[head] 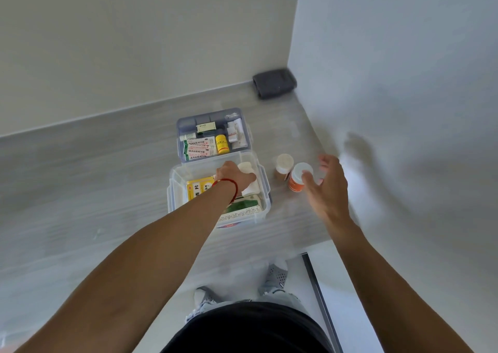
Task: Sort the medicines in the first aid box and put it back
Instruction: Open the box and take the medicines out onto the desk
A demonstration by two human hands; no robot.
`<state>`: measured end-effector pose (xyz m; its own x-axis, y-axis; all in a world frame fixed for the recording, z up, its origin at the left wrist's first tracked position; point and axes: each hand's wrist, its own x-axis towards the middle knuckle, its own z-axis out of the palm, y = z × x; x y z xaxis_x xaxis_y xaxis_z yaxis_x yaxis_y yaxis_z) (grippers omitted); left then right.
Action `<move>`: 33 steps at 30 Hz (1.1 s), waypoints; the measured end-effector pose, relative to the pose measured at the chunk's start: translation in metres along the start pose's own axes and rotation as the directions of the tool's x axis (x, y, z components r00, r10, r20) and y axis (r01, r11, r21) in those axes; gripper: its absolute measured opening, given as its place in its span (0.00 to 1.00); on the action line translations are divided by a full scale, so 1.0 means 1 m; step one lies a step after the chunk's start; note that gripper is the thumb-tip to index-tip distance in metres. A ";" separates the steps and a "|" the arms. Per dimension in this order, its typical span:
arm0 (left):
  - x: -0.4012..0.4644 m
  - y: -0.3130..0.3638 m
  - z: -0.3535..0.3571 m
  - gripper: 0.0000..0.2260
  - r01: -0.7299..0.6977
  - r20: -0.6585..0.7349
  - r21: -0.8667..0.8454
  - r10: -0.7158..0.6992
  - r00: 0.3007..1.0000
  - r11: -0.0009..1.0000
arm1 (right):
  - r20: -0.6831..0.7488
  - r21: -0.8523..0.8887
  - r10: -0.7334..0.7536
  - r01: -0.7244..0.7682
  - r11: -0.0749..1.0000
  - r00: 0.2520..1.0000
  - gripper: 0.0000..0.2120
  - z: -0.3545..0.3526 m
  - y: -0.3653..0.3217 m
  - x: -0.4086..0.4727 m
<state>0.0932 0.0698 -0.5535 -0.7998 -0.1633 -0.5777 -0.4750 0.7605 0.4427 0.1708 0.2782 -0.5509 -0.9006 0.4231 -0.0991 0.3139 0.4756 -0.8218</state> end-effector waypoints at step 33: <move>-0.019 -0.083 -0.044 0.26 -0.448 0.486 0.156 0.326 0.811 0.880 | 0.148 -0.161 0.025 -0.001 0.987 0.989 0.21 0.007 0.051 -0.021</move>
<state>0.1316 -0.0181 -0.5488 -0.6251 0.4213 -0.6571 -0.0026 0.8407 0.5414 0.2037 0.2879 -0.5951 -0.9270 0.3164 -0.2015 0.3591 0.5928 -0.7209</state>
